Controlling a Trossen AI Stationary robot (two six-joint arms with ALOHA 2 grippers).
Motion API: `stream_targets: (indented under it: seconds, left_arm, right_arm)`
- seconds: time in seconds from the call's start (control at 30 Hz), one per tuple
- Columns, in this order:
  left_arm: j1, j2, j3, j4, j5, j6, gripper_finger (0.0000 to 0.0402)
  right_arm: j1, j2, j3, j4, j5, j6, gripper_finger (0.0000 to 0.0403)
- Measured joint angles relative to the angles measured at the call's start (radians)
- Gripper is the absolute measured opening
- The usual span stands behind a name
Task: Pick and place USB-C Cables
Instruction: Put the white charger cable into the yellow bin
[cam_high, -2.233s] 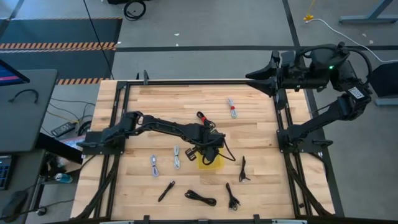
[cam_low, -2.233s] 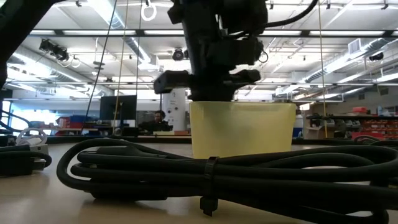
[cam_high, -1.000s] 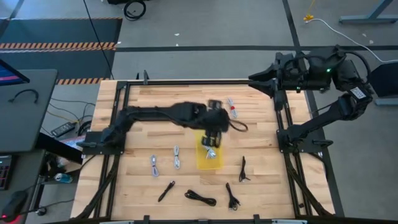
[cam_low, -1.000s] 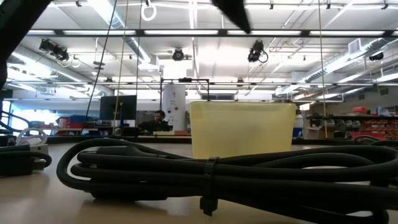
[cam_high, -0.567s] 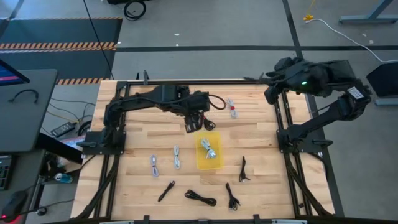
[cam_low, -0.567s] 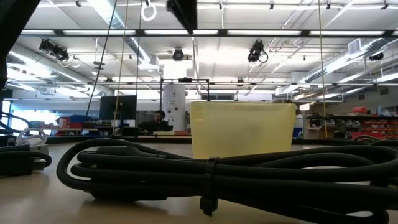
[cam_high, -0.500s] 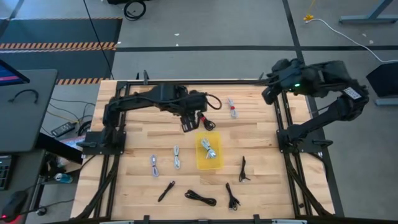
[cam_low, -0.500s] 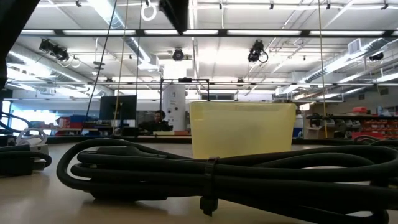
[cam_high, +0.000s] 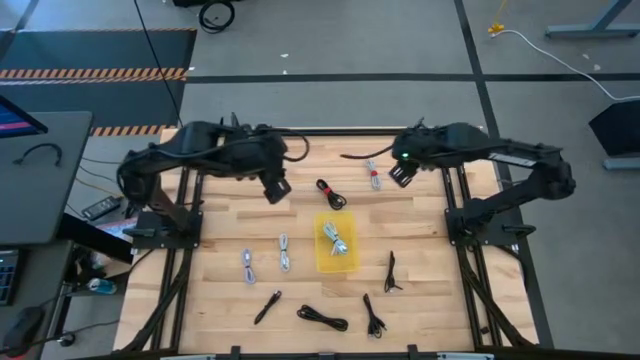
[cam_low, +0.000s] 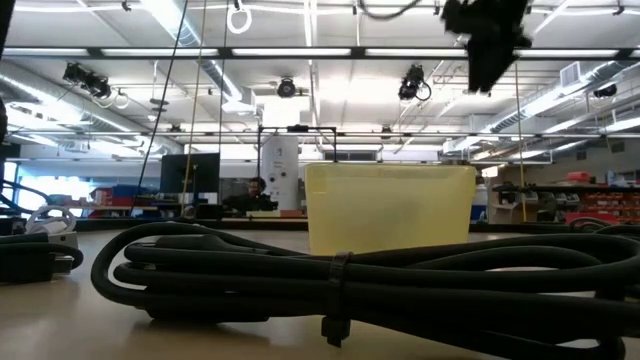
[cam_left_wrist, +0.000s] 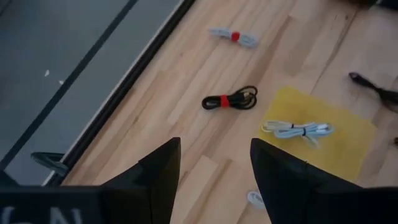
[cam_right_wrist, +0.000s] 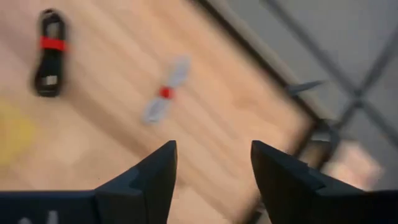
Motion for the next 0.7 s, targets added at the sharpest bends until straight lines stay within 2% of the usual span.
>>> stream_targets:
  seconds: [0.17,0.27,0.5,0.7]
  left_arm:
    - [-0.039,-0.045,-0.001,0.000,-0.015,-0.038,0.0201]
    - [-0.057,-0.065,-0.001,0.000,-0.016,-0.040,0.0201]
    - [-0.080,-0.081,-0.001,-0.001,-0.016,-0.033,0.0201]
    - [-0.079,-0.080,-0.001,0.000,-0.016,-0.006,0.0201]
  right_arm:
    - [-0.093,0.002,-0.212,0.376,-0.248,-0.052,0.0231]
    - [-0.145,0.006,-0.297,0.505,-0.319,-0.047,0.0231]
    - [-0.247,0.026,-0.395,0.563,-0.393,-0.026,0.0230]
    - [-0.276,0.094,-0.412,0.614,-0.421,-0.023,0.0230]
